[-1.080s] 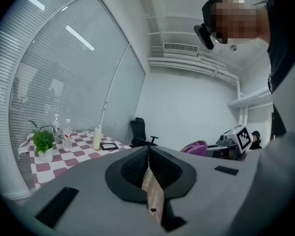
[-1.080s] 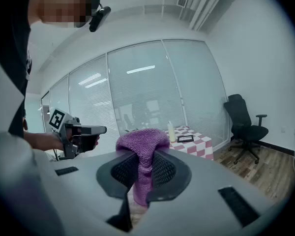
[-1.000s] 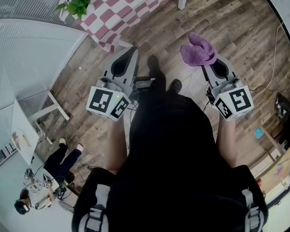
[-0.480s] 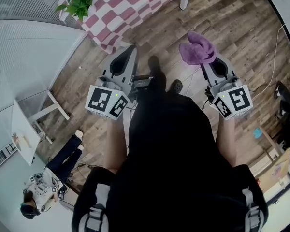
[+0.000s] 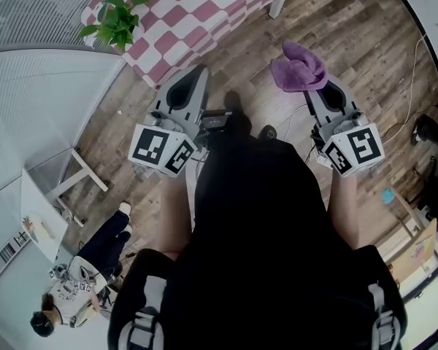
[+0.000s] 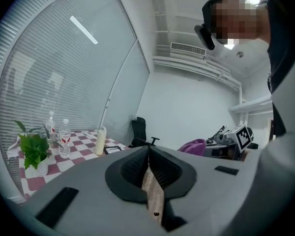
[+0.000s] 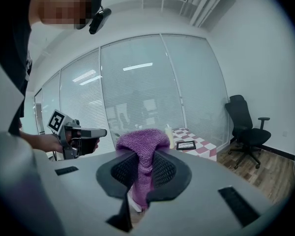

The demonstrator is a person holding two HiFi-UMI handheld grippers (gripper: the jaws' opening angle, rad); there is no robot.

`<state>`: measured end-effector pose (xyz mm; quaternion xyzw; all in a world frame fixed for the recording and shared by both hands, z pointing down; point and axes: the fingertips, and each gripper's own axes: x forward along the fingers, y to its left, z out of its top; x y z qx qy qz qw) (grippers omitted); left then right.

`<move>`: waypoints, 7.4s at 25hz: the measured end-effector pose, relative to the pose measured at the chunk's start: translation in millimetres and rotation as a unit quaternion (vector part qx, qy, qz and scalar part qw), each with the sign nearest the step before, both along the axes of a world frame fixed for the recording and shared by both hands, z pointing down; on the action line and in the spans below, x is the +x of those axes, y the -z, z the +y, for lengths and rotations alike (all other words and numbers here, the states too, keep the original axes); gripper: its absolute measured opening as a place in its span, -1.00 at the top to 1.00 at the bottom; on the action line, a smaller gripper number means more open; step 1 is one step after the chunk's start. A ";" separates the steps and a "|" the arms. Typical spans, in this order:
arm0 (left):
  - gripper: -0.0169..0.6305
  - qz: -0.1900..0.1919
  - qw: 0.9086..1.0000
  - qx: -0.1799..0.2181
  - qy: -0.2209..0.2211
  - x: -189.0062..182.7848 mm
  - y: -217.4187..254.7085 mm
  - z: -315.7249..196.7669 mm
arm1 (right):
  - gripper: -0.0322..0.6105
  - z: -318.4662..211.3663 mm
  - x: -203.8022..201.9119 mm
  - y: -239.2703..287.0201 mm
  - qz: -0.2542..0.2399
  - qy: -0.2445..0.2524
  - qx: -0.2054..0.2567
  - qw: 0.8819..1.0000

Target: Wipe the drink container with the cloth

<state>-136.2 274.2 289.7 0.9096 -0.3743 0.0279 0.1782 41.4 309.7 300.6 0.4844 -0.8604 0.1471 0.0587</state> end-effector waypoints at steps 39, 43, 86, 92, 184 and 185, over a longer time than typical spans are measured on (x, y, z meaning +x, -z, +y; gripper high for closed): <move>0.83 -0.012 0.999 0.005 0.036 53.0 8.2 -181.3 | 0.74 -201.6 48.3 6.1 -0.022 0.042 0.002 0.999; 0.83 -0.027 0.997 0.012 0.075 74.3 18.4 -194.2 | 0.73 -228.1 68.6 4.8 -0.031 0.085 0.000 0.996; 0.83 -0.030 0.987 -0.057 0.147 46.2 -46.5 -317.5 | 0.73 -353.2 32.6 -11.6 0.008 0.173 -0.024 0.985; 0.83 -0.028 0.989 -0.095 0.108 41.9 -83.7 -339.7 | 0.73 -368.9 11.5 -15.6 0.024 0.171 -0.023 0.985; 0.08 0.110 0.949 -0.272 0.114 46.4 -183.6 -404.1 | 0.70 -414.7 -89.0 -156.9 0.131 0.269 -0.112 0.948; 0.08 0.109 0.949 -0.272 0.113 45.8 -183.7 -403.6 | 0.70 -415.2 -91.2 -157.7 0.132 0.272 -0.113 0.947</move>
